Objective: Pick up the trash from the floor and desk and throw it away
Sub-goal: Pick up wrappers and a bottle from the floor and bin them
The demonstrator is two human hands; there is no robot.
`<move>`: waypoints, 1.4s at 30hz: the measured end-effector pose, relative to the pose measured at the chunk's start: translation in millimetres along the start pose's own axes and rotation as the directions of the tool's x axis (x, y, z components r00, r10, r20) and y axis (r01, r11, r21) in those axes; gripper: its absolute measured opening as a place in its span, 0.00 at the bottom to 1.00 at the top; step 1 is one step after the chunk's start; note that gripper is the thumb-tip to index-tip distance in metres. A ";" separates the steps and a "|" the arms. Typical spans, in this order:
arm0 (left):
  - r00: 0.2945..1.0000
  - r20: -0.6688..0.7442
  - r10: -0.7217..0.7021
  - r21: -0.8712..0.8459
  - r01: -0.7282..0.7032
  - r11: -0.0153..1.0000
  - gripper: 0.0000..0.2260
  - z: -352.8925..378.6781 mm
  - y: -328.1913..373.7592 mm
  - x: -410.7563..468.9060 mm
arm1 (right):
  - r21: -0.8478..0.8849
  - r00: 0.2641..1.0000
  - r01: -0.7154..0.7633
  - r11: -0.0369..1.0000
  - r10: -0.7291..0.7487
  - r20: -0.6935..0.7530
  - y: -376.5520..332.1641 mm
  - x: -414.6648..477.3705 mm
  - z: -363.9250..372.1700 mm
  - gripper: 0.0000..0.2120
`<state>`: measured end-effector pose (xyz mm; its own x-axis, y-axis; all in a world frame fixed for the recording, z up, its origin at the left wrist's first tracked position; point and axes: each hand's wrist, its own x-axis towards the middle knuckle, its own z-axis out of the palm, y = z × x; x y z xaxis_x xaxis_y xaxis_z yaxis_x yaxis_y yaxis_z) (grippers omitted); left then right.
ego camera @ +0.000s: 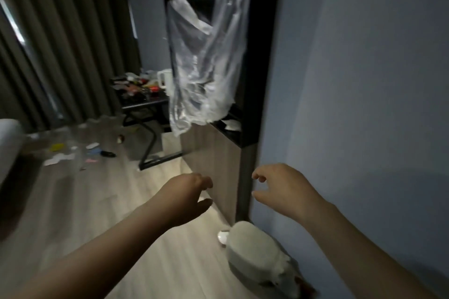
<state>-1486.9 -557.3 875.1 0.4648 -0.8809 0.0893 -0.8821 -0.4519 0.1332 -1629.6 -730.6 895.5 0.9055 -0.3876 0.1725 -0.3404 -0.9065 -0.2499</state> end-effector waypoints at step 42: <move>0.693 -0.055 -0.718 -0.105 0.712 0.695 0.18 -59.7 -550.9 -4.5 | 0.146 0.806 0.514 0.845 -0.534 0.257 -395.0 501.7 207.7 0.17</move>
<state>-998.5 -296.0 860.3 0.9602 -0.2784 0.0209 -0.2741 -0.9261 0.2593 -988.2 -532.2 882.8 0.9763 0.2148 0.0273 0.2144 -0.9410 -0.2619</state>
